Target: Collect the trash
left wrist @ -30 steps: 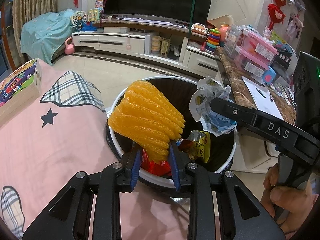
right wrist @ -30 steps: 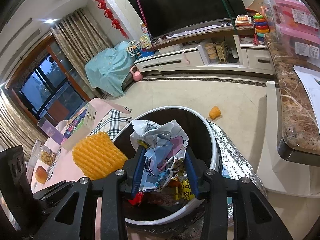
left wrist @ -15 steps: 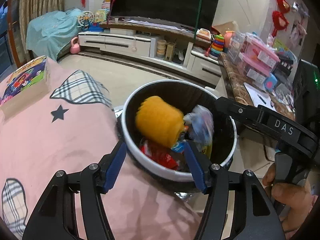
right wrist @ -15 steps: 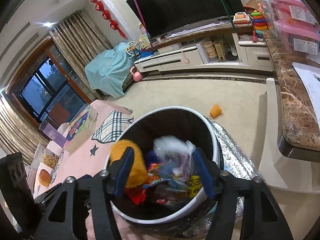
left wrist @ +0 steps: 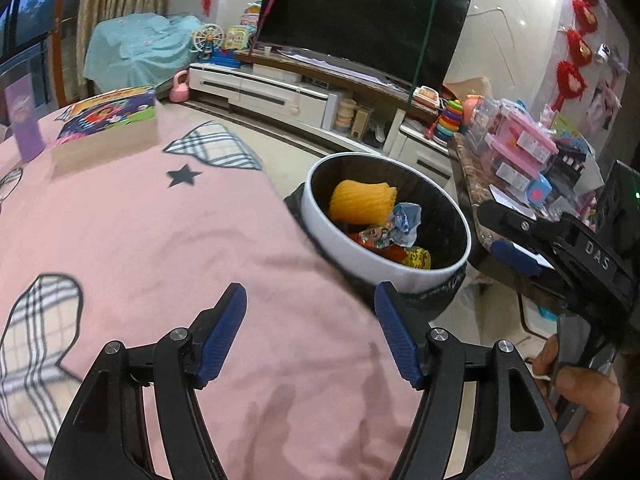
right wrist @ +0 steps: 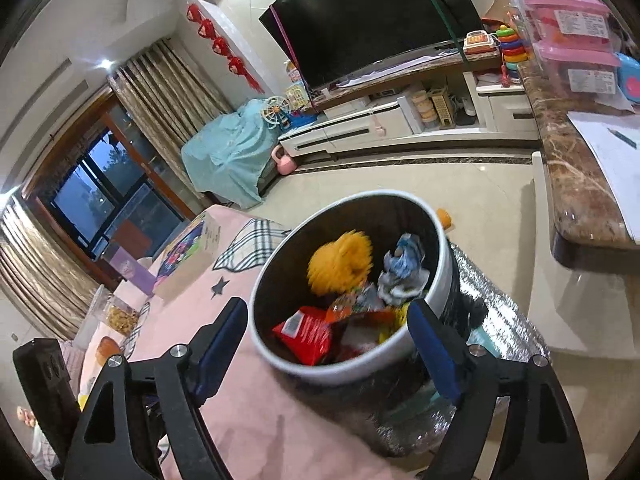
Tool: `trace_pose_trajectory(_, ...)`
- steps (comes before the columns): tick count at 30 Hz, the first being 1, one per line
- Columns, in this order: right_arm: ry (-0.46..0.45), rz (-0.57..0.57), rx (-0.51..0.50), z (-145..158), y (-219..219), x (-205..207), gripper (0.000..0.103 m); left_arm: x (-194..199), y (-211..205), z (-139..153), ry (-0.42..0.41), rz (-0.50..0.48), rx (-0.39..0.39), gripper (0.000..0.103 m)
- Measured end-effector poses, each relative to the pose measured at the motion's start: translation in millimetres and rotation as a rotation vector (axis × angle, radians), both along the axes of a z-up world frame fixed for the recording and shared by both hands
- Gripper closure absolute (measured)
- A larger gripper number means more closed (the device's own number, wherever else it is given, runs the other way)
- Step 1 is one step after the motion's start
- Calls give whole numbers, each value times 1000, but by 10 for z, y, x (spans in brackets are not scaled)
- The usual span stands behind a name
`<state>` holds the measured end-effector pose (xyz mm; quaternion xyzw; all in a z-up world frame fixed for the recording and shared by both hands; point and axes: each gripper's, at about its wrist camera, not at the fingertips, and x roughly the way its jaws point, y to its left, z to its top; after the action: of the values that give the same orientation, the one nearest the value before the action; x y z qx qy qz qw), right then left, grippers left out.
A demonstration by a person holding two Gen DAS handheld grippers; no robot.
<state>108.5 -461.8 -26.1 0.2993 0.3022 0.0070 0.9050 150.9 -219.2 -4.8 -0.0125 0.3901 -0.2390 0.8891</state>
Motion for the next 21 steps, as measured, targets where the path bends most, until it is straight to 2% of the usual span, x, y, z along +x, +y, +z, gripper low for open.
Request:
trace_pose_trajectory(13, -50, -9, -3, 15, 337, -506, 10, -471, 419, 12, -64, 61, -33, 28)
trace_pose_trajectory(17, -64, -6, -41, 40, 453, -640, 7, -659, 556, 78, -115, 82, -43, 27)
trace_pose_trajectory(21, -98, -10, -90, 140, 557, -771, 5, -867, 693, 228, -202, 116, -53, 19)
